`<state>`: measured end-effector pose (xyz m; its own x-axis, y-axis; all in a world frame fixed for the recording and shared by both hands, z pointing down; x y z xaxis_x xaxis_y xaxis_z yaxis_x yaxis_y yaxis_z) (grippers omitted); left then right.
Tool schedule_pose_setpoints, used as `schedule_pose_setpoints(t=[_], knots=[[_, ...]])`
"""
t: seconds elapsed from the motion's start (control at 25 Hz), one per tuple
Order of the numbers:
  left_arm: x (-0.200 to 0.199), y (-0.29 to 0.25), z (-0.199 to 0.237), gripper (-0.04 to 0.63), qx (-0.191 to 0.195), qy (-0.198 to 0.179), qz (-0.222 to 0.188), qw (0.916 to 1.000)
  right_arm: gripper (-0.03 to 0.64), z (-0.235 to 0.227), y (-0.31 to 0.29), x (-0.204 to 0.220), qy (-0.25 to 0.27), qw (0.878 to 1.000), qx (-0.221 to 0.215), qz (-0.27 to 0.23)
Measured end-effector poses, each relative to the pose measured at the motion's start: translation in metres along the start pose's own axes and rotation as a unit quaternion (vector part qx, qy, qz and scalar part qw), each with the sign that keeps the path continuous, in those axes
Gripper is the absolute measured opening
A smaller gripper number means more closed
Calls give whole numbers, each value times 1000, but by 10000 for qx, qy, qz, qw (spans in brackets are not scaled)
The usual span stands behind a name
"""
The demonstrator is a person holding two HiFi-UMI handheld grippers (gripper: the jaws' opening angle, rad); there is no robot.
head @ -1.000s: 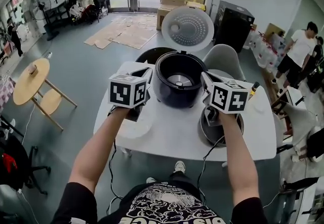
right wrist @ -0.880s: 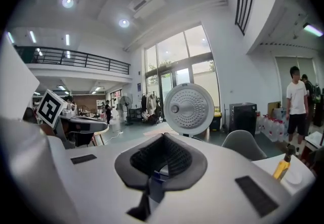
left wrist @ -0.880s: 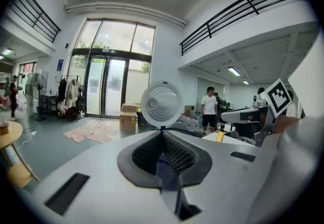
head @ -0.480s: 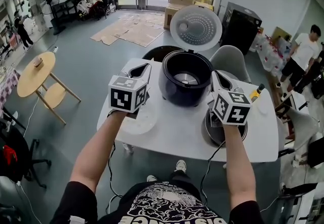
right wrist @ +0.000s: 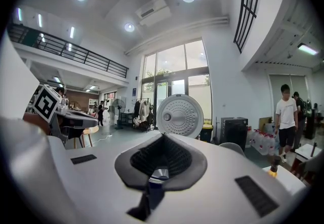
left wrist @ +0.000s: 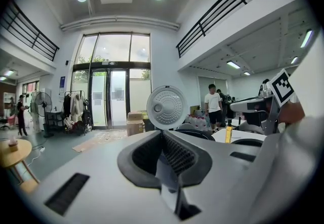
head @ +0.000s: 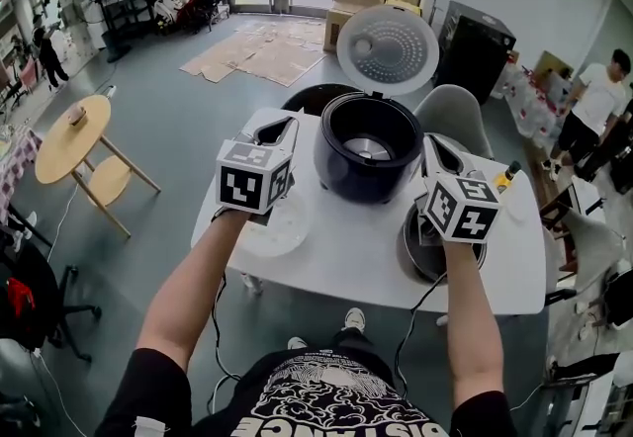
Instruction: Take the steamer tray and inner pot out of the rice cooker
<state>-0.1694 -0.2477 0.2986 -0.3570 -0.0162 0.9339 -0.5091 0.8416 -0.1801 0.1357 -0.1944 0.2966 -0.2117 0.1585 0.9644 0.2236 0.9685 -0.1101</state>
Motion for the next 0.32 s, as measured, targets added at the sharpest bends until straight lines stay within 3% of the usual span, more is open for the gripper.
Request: schedule_pose_setpoints(t=[0.32], knots=[[0,-1,4,17,-26,16,-18,10000,12,2,-3,1,54,9999,-16,-86]])
Point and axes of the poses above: the fingertips, and each gripper's own axes: y backward along the fingers, z to its left, x out of its underside, the point moved 10 cm from there along y, backward along the fingers, and after that the axes turned 14 degrees about -y, right-handed, at the moved point
